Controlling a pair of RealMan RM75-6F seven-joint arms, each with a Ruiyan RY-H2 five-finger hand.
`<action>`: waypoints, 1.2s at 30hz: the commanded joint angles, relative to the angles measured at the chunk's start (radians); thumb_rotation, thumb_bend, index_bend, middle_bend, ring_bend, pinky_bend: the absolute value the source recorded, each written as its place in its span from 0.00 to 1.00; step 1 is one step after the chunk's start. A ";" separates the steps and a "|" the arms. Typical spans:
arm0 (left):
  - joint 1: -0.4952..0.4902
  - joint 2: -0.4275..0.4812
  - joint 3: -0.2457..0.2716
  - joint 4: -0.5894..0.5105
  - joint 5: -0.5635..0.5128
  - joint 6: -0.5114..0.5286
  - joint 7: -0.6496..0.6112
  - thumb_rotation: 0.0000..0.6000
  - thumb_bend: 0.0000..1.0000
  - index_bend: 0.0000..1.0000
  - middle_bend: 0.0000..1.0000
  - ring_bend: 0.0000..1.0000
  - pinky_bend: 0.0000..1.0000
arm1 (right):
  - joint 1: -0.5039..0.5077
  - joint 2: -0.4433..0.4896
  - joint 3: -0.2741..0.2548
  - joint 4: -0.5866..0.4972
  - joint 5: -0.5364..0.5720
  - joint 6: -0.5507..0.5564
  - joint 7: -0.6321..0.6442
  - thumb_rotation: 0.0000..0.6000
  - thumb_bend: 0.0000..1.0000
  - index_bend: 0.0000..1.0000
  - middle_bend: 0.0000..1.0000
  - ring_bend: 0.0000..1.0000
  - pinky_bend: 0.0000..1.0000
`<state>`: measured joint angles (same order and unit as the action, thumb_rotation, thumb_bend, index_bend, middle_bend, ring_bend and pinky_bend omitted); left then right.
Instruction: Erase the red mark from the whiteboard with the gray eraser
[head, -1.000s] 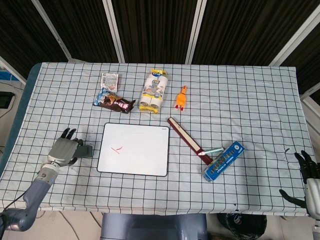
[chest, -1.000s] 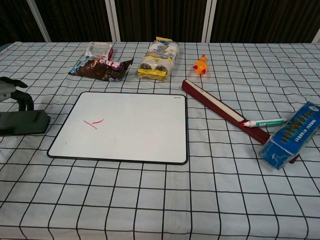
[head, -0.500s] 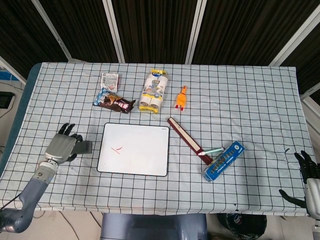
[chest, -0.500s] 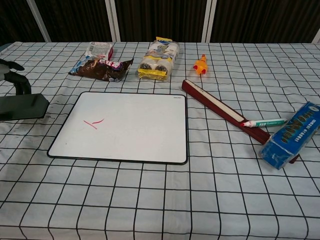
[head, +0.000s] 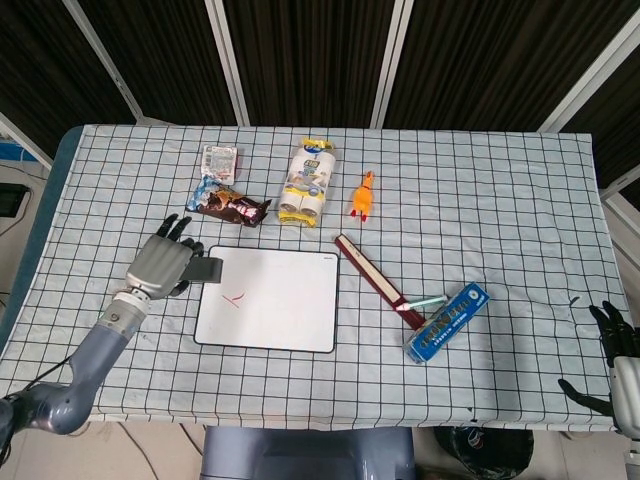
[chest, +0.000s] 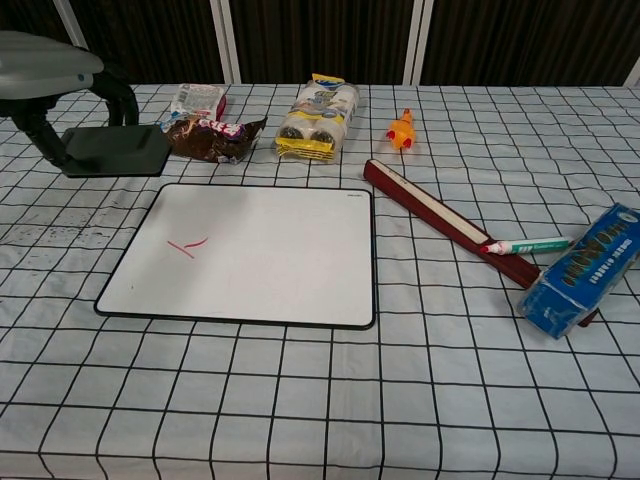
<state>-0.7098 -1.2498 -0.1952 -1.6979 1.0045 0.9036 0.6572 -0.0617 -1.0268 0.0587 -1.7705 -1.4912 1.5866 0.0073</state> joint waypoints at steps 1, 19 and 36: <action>-0.068 -0.054 -0.012 0.037 -0.091 -0.037 0.070 1.00 0.30 0.39 0.42 0.00 0.00 | 0.000 0.000 0.000 0.000 0.001 0.000 0.000 1.00 0.14 0.01 0.04 0.14 0.19; -0.168 -0.207 0.051 0.160 -0.175 -0.034 0.136 1.00 0.30 0.39 0.42 0.00 0.00 | 0.001 -0.001 0.000 0.000 0.005 -0.004 -0.005 1.00 0.14 0.01 0.04 0.14 0.19; -0.184 -0.261 0.120 0.196 -0.158 -0.019 0.148 1.00 0.30 0.39 0.42 0.00 0.00 | 0.001 0.002 0.001 0.001 0.006 -0.004 0.001 1.00 0.14 0.01 0.05 0.14 0.19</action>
<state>-0.8943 -1.5120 -0.0774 -1.4994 0.8441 0.8850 0.8060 -0.0604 -1.0245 0.0599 -1.7696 -1.4851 1.5823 0.0080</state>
